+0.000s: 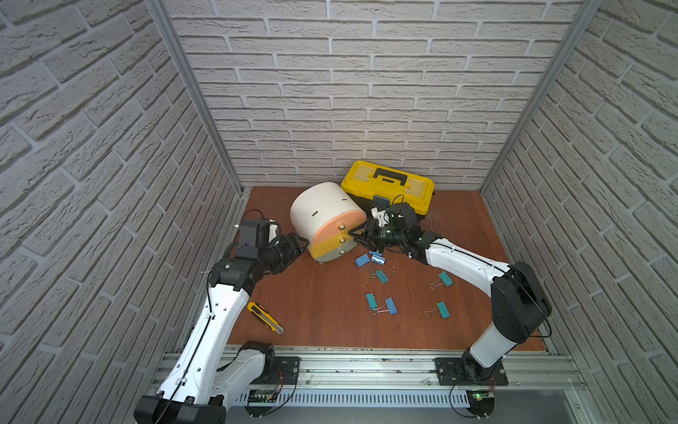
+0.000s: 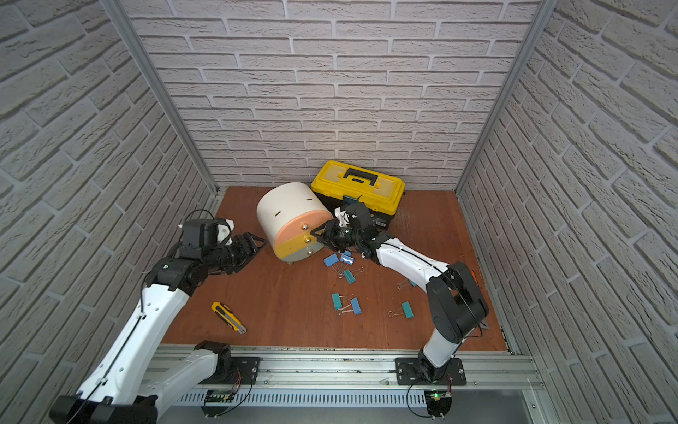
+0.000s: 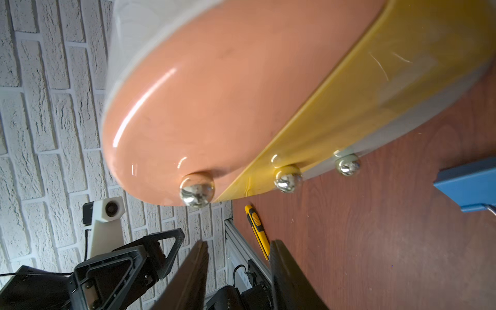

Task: Put the binder clips in the drawer according to color
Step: Close the drawer in the storage box, then open the drawer in the storage box.

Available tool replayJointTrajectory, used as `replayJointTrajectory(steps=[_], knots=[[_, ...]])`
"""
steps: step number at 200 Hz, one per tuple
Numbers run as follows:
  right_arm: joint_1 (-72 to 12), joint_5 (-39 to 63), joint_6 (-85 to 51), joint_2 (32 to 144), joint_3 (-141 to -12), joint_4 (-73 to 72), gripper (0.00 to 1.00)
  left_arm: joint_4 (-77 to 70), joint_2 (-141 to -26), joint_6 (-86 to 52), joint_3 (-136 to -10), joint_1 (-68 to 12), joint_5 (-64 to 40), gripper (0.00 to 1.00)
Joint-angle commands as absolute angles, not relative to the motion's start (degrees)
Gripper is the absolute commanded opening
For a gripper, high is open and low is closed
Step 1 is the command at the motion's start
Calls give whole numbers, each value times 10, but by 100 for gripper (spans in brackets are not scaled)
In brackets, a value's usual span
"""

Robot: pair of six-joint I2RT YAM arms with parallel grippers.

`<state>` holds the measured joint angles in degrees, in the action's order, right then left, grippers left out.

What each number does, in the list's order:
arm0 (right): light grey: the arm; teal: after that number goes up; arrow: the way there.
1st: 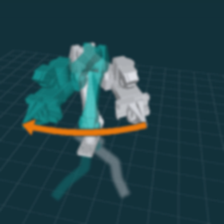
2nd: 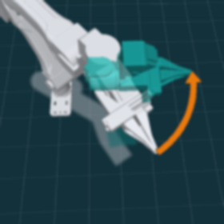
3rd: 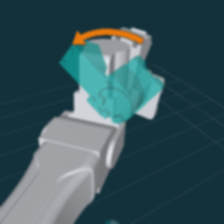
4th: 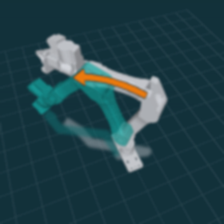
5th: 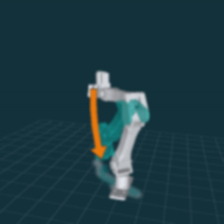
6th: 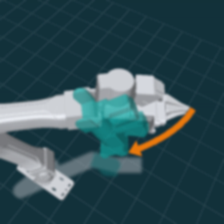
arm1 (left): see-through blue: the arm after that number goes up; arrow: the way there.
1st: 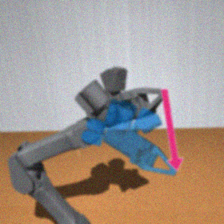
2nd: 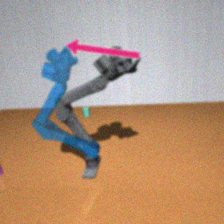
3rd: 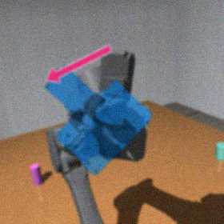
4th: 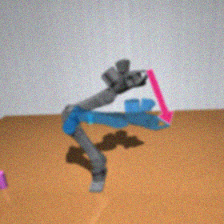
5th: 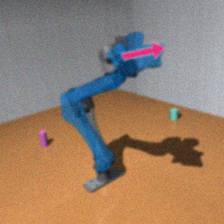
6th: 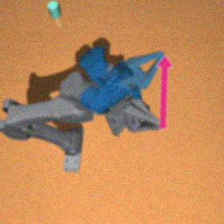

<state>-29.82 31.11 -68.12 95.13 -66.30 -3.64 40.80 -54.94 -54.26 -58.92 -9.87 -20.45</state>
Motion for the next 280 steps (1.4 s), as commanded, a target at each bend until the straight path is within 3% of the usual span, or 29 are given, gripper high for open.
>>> replayJointTrajectory(steps=[1,107,193,280], knots=[[-299,293,-668,930,-639,-57,41,413,-530,-546,-582,-95,-202,70],[-328,259,-703,984,-575,-241,52,430,-488,-555,-545,-95,-195,70],[-337,242,-753,1040,-554,-383,52,439,-494,-552,-551,-95,-192,70],[-339,241,-768,1069,-565,-414,47,444,-505,-550,-561,-94,-192,70]])
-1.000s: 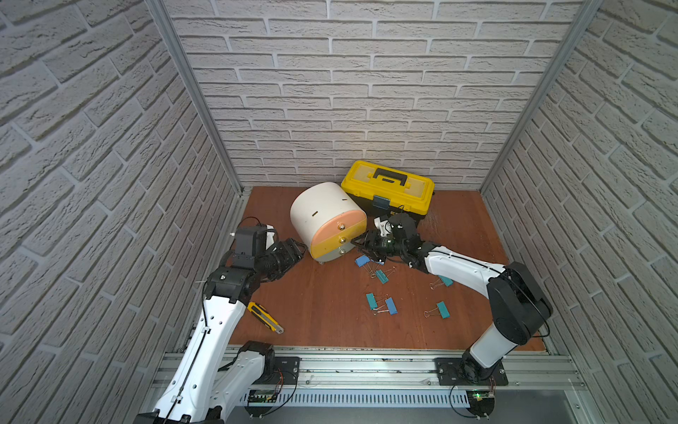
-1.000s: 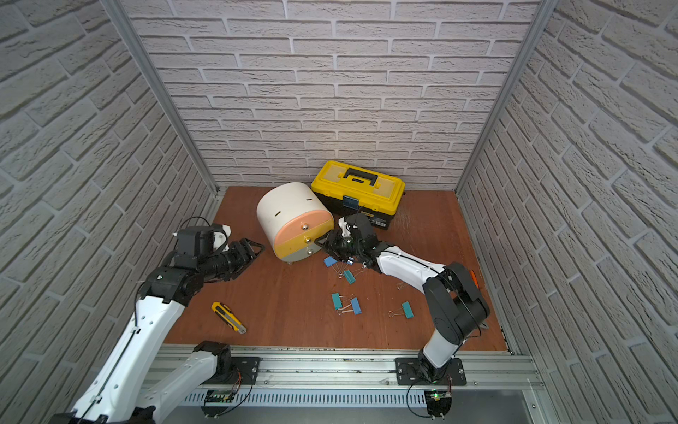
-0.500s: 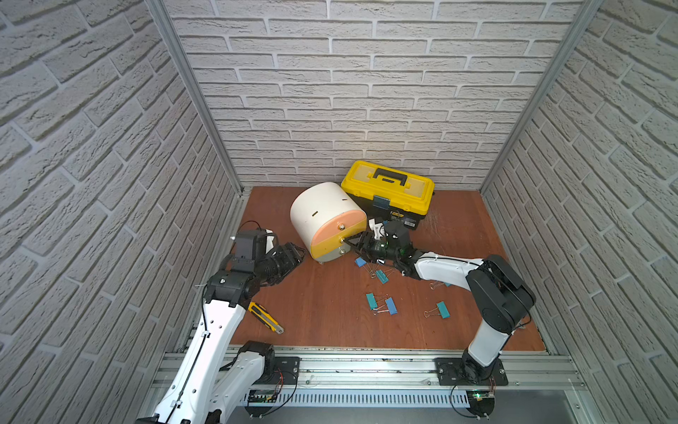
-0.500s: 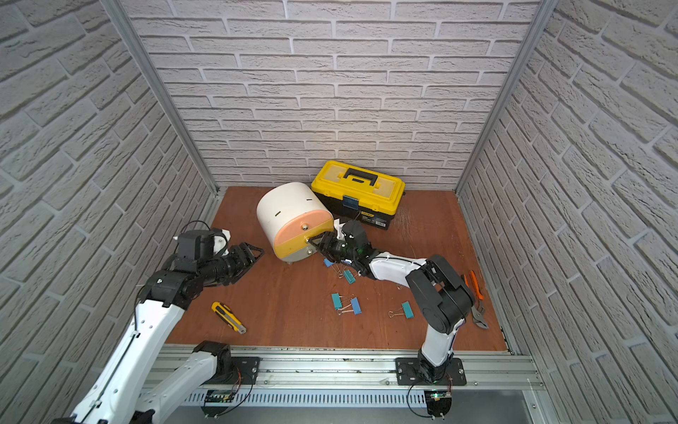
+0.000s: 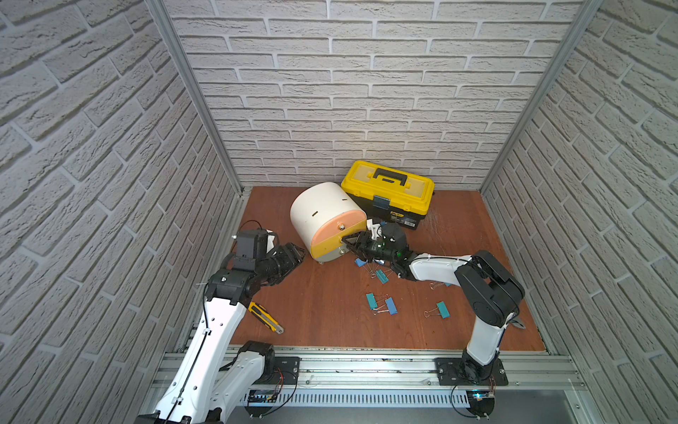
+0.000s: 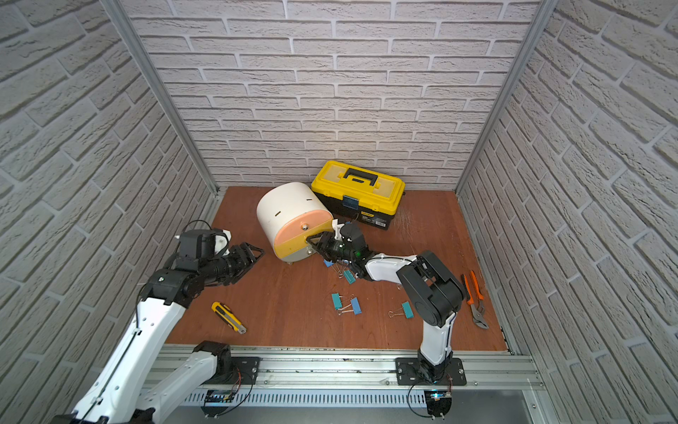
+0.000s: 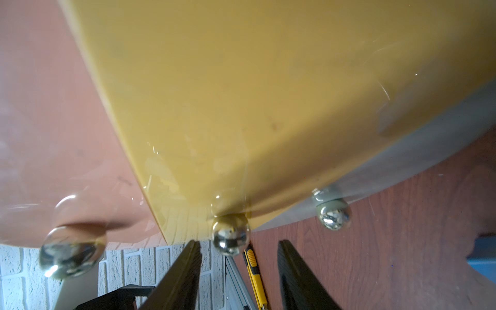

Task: Put the binder clips in the drawer according to color
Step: Open the drawer in the storage box.

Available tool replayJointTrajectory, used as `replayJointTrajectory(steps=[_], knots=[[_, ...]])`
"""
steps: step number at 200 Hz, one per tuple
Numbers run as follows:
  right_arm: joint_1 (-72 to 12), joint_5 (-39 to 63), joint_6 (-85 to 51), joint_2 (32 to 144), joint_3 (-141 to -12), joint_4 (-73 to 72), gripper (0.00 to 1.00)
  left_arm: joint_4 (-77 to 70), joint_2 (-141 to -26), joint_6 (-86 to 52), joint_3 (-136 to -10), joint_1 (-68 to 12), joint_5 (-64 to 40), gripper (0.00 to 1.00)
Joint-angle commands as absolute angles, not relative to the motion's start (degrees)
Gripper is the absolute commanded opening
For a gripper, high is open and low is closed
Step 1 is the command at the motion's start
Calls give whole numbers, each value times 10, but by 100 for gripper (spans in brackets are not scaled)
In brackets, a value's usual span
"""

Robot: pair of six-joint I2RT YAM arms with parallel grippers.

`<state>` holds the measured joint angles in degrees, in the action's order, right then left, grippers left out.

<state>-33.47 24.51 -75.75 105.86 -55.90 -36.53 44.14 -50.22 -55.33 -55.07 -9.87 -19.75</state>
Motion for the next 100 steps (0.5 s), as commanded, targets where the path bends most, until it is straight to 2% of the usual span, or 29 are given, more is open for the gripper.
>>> replayJointTrajectory(steps=[1,100], knots=[[-339,241,-768,1070,-565,-414,47,443,-505,-550,-561,-94,-192,70],[-342,236,-781,1099,-587,-437,45,448,-511,-547,-566,-94,-192,71]])
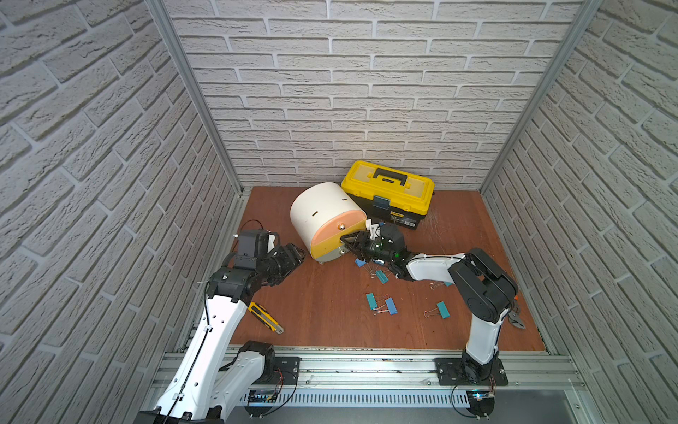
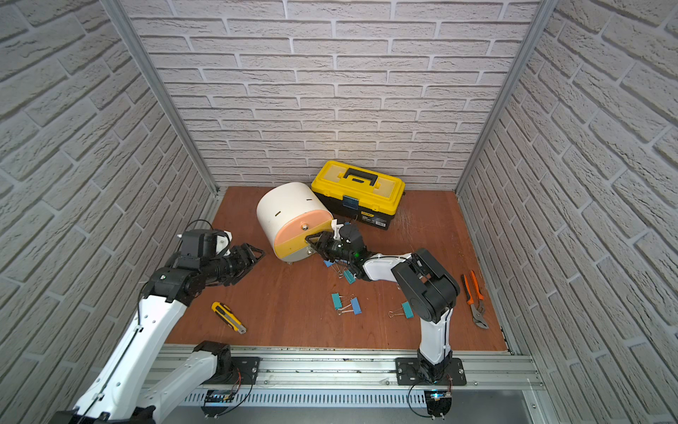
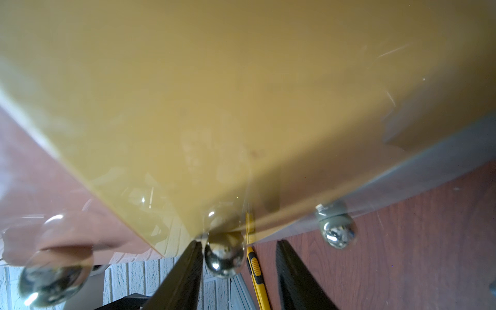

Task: Put the binder clips in the drawer according to color
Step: Open the drawer in the storage box.

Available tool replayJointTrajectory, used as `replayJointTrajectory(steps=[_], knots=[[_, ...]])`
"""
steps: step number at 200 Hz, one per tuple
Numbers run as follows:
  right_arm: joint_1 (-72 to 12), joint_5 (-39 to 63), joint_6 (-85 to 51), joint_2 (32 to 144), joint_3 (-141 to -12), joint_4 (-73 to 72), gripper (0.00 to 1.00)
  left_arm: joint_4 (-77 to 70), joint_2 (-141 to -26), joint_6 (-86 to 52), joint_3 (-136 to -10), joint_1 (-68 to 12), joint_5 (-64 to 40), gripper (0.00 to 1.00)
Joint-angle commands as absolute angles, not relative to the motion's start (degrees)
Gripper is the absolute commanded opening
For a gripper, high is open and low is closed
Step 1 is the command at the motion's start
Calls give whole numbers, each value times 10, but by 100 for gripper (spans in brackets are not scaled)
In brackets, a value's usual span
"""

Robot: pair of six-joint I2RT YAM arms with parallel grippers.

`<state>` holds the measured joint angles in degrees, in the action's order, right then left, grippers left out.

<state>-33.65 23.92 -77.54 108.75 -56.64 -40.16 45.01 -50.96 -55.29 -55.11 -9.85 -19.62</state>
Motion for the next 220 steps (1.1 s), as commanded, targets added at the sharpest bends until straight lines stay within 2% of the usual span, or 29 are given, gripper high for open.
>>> replayJointTrajectory(steps=[1,74,154,220], knots=[[-341,236,-782,1099,-587,-437,45,447,-511,-547,-566,-94,-193,71],[-342,230,-795,1118,-601,-460,39,460,-519,-537,-582,-94,-193,70],[-343,222,-808,1129,-605,-478,22,461,-521,-535,-584,-93,-195,70],[-343,222,-808,1111,-584,-485,19,462,-518,-536,-584,-93,-193,70]])
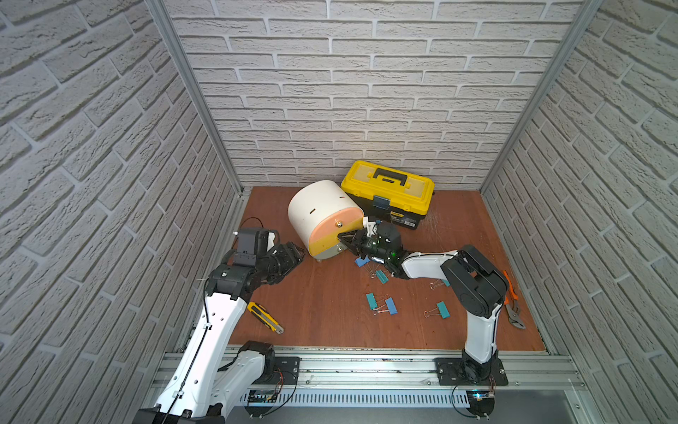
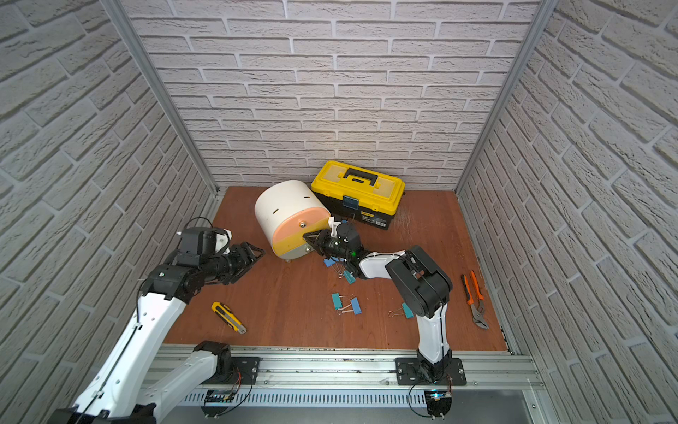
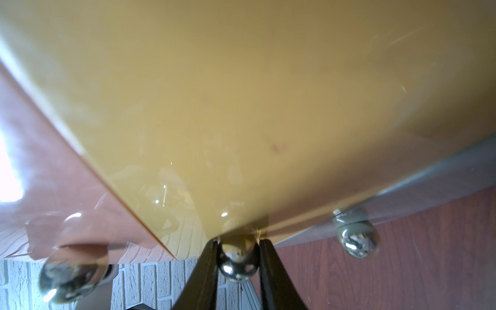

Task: Put the binder clips in the drawer according to color
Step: Open the drawer in the storage box.

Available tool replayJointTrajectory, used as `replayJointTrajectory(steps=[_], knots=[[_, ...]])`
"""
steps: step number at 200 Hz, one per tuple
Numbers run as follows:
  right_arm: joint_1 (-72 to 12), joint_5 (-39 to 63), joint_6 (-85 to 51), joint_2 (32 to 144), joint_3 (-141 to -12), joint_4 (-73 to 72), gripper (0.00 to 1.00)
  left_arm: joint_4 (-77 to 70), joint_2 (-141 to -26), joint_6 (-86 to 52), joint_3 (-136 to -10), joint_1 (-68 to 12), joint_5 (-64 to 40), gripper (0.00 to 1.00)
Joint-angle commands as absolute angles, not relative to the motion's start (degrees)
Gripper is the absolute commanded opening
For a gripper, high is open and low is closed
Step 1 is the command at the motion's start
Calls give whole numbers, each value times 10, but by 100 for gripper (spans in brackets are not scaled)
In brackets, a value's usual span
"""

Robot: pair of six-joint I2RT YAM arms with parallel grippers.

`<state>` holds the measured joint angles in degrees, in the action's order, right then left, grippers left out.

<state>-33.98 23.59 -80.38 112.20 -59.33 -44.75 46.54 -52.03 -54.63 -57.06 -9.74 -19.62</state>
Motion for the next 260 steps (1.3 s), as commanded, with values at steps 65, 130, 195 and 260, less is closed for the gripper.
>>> replayJointTrajectory(steps=[65,130,195,260], knots=[[-345,221,-802,1073,-539,-486,18,460,-508,-541,-582,-93,-192,71],[-353,220,-792,1030,-492,-479,17,458,-498,-545,-580,-93,-190,71],[-362,213,-780,980,-443,-464,17,449,-488,-554,-571,-95,-192,71],[-368,205,-773,953,-416,-453,17,447,-474,-562,-564,-107,-184,70]])
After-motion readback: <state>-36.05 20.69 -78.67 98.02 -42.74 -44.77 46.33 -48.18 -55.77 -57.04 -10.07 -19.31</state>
